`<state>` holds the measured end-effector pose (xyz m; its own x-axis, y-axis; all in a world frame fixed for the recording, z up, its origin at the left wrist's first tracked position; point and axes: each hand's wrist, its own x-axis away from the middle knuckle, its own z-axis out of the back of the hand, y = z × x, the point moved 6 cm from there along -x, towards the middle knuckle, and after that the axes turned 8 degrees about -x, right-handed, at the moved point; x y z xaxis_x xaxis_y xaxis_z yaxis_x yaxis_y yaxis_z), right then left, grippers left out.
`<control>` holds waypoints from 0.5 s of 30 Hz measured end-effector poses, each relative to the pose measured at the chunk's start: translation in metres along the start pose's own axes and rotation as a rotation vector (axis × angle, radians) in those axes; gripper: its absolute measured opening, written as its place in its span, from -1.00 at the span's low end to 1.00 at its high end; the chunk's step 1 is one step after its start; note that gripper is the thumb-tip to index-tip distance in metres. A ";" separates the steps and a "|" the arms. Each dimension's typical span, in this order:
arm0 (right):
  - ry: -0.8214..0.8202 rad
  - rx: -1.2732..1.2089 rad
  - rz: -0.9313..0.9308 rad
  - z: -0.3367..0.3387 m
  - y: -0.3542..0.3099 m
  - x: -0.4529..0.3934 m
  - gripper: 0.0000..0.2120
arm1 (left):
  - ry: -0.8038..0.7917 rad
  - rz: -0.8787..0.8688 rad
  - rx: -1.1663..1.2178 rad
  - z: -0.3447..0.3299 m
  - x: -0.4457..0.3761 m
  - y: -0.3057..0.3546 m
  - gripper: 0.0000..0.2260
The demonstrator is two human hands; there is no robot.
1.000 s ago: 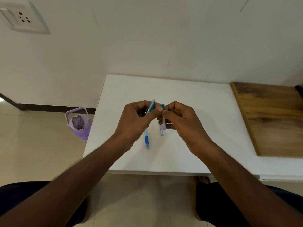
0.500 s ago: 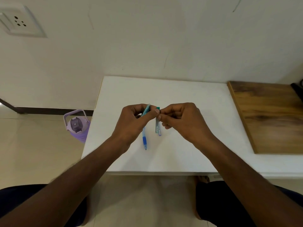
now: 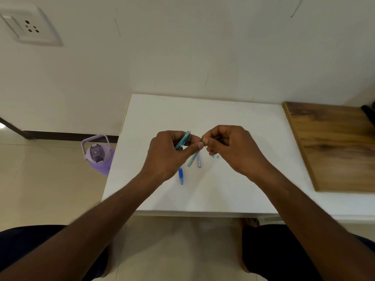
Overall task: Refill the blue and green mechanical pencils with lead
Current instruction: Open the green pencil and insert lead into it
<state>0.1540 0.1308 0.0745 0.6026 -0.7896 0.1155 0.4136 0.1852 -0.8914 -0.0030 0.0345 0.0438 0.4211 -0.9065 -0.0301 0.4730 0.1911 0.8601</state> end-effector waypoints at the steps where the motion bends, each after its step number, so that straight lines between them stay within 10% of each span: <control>1: -0.021 0.045 0.006 -0.004 0.001 0.000 -0.92 | 0.004 -0.005 -0.006 0.000 0.000 0.000 -0.86; 8: 0.201 -0.121 -0.047 0.035 0.004 -0.009 -0.90 | 0.002 0.030 -0.007 -0.002 0.000 -0.009 -0.93; 15: -0.241 0.473 -0.340 0.011 0.062 -0.002 -0.97 | 0.069 0.078 0.139 0.008 -0.002 -0.009 -0.87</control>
<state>0.1859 0.1499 0.0238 0.4979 -0.7063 0.5032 0.8333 0.2289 -0.5032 -0.0147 0.0315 0.0400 0.5065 -0.8622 0.0091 0.3273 0.2020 0.9231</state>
